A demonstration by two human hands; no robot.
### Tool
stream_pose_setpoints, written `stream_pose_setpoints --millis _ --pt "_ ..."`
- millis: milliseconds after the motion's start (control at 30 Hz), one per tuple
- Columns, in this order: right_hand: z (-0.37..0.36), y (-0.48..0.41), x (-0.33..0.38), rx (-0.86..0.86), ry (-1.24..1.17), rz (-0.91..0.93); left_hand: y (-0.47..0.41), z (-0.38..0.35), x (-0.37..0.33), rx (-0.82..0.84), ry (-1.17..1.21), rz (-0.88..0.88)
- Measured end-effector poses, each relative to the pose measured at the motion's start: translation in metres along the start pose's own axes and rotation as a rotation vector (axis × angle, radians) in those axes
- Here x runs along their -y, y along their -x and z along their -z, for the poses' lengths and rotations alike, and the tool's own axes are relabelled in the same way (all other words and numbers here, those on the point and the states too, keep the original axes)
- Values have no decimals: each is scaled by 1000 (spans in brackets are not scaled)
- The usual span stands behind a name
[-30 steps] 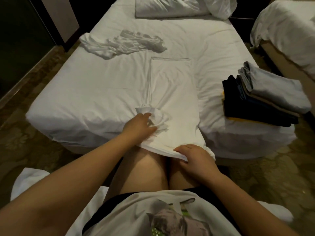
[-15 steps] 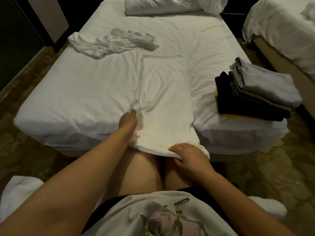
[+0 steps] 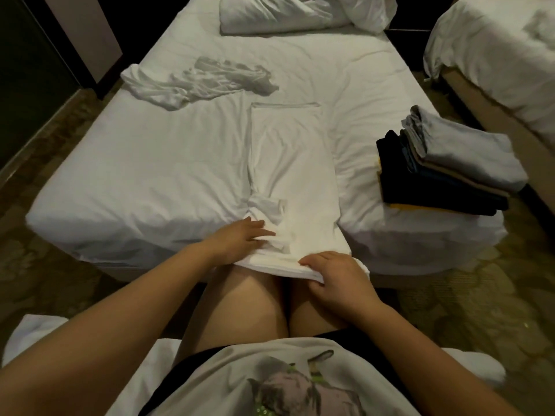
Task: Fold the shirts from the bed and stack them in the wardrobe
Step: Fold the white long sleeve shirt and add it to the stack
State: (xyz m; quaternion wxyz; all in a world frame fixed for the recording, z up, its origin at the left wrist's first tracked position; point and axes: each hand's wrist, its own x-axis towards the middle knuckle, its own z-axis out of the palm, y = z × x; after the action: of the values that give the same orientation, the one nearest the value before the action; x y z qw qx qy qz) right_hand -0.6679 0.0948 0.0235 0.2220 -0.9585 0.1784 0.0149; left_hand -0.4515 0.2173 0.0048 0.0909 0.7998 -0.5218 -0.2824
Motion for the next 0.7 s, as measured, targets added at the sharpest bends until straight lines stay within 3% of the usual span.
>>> stream_pose_setpoints --millis 100,267,367,500,700 --pt "6 2 -2 -70 30 -35 13 -5 -1 103 -133 50" --pt "11 11 -21 -242 -79 -102 46 -6 -20 109 -269 26" --pt "16 17 -26 -262 -205 -162 51 -11 -23 29 -310 24" --pt "24 19 -18 -325 -326 -150 50 -19 -32 -245 -204 -4" --pt "33 18 -12 -391 -363 -139 59 -7 -30 -188 -144 94"
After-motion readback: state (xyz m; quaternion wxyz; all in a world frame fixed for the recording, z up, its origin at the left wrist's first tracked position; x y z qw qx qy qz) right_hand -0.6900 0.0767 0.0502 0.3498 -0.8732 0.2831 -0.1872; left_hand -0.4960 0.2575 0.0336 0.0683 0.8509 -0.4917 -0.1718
